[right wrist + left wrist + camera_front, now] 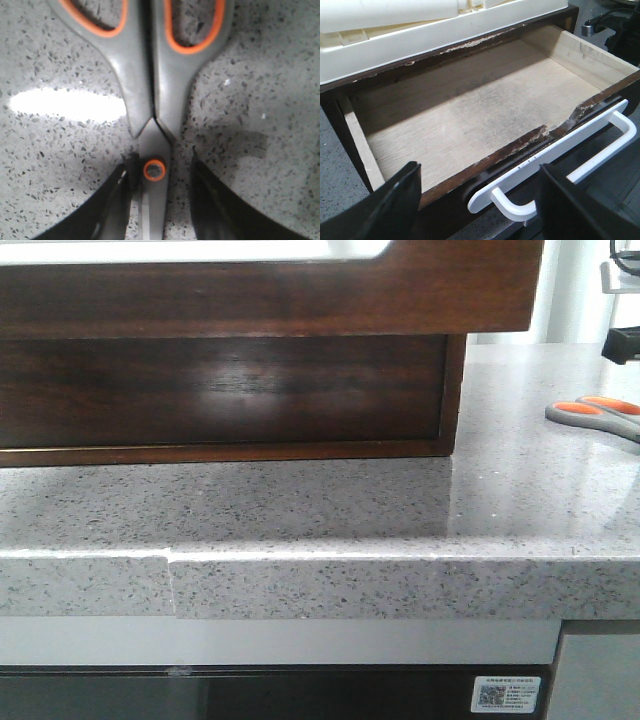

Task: Put scissors in drawer with both arms
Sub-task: 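Lift the scissors with the right gripper and carry them over the drawer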

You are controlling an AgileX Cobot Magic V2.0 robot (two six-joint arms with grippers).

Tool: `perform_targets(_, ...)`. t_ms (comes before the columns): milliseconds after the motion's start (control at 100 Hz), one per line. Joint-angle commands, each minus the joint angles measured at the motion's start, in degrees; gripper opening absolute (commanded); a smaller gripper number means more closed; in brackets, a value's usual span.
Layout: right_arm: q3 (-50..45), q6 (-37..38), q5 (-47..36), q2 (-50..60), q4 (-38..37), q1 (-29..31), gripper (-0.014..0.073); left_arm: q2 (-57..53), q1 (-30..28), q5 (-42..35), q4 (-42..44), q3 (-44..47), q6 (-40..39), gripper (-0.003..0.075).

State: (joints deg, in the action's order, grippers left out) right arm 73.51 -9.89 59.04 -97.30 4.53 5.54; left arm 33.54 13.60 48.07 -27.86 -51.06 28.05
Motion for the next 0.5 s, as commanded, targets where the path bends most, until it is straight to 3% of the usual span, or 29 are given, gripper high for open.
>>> perform_targets(0, 1.01, -0.7, -0.47, 1.16, 0.04, -0.42, 0.023, 0.59, 0.32, -3.74, -1.52, -1.77, -0.05, 0.0461)
perform_targets(220, 1.01, -0.81, -1.55, 1.16, 0.0, -1.78, 0.0039, 0.59, 0.32, -3.74, -1.3, -1.77, -0.05, 0.0461)
perform_targets(490, 1.13, -0.81, -1.24, 4.2, -0.56, -1.78, 0.002, 0.59, 0.32, -3.74, -1.14, -1.77, -0.05, 0.0461)
